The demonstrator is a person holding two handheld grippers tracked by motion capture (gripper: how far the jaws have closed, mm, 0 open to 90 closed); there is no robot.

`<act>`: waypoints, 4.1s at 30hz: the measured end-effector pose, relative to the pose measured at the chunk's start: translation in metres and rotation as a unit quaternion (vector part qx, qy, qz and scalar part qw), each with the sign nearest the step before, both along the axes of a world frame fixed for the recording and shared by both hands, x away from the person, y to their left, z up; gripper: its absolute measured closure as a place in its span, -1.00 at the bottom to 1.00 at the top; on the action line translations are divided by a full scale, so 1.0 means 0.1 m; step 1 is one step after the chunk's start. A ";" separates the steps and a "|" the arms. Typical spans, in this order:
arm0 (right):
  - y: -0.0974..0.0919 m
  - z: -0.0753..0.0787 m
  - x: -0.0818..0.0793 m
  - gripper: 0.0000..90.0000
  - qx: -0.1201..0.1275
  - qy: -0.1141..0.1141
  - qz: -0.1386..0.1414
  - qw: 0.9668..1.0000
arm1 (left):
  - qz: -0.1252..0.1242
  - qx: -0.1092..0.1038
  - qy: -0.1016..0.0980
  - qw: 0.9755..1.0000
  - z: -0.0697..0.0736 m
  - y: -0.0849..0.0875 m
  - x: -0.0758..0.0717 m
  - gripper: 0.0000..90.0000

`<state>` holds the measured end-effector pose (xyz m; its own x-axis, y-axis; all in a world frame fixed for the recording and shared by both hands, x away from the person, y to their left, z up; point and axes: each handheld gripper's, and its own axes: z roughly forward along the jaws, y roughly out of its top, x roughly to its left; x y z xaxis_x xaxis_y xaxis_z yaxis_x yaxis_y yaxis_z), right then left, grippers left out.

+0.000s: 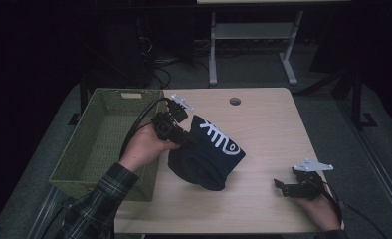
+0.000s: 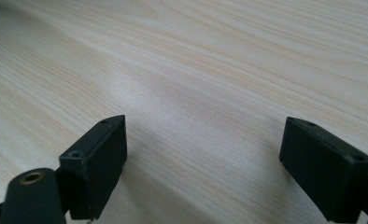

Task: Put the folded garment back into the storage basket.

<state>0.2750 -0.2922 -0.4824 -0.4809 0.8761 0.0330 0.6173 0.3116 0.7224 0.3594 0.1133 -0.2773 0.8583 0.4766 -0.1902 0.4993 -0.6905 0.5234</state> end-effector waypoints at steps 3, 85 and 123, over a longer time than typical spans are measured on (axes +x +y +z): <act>0.00 0.00 0.00 -0.68 0.000 0.000 0.000 1.000 | 0.003 0.002 -0.001 1.000 0.09 0.08 0.01 0.58; 0.00 0.00 0.01 -0.67 -0.002 -0.004 -0.011 1.000 | 0.217 -0.056 0.020 0.974 0.35 2.59 -0.17 0.59; 0.00 0.00 0.01 -0.67 -0.003 -0.004 -0.010 1.000 | 0.261 -0.003 0.036 0.965 -0.46 2.81 0.18 0.26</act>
